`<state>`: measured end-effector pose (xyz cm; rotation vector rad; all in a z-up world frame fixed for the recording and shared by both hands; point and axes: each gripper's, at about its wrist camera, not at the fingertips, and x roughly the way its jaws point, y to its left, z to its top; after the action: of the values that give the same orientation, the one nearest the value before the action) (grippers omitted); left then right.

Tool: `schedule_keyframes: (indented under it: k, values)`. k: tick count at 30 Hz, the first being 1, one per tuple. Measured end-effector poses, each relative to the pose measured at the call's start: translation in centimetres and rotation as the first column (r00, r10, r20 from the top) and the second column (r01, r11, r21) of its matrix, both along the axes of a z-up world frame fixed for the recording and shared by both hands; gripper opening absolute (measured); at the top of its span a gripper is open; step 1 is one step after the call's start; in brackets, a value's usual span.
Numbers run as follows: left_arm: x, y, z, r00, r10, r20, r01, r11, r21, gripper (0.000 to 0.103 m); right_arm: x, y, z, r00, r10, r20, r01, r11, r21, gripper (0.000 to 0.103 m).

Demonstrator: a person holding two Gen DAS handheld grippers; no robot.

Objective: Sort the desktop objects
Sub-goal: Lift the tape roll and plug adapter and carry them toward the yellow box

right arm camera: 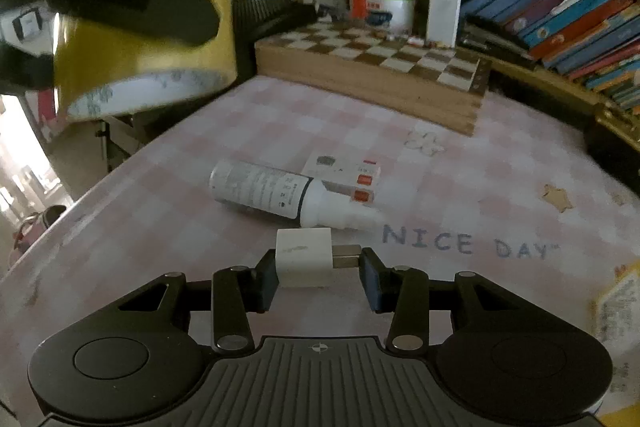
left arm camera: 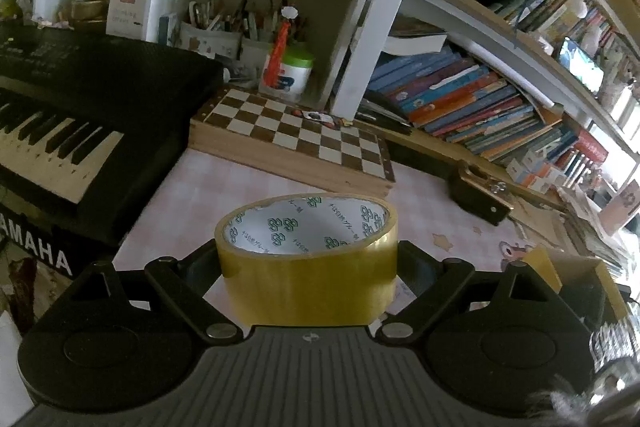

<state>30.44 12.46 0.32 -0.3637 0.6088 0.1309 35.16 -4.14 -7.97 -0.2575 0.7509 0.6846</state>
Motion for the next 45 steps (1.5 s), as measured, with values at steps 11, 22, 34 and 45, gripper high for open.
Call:
schedule_keyframes:
  k: [11,22,34,45]
  values:
    - [-4.7,-1.5,1.3,0.998,-0.045,0.045,0.045,0.999,-0.002,0.090,-3.5,-4.1,4.2,0.996,-0.075,0.046,0.072,0.995,0.062,0.042]
    - [-9.9,-3.1,2.5,0.991,-0.098,0.087,0.100,0.995,-0.017,0.090,-8.6,-7.9,7.1,0.985,-0.165,0.042,0.160,0.982,0.097,0.042]
    - [-14.9,-4.4,2.0,0.978,-0.190,0.086,0.193,0.981,-0.025,0.090,-14.8,-9.2,7.3,0.971,-0.237,0.031,0.234,0.969,0.078,0.042]
    - [-21.5,-5.5,0.5,0.964,-0.261,0.044,0.263,0.963,-0.051,0.090,-22.0,-10.3,6.2,0.955,-0.297,-0.020,0.298,0.953,0.061,0.042]
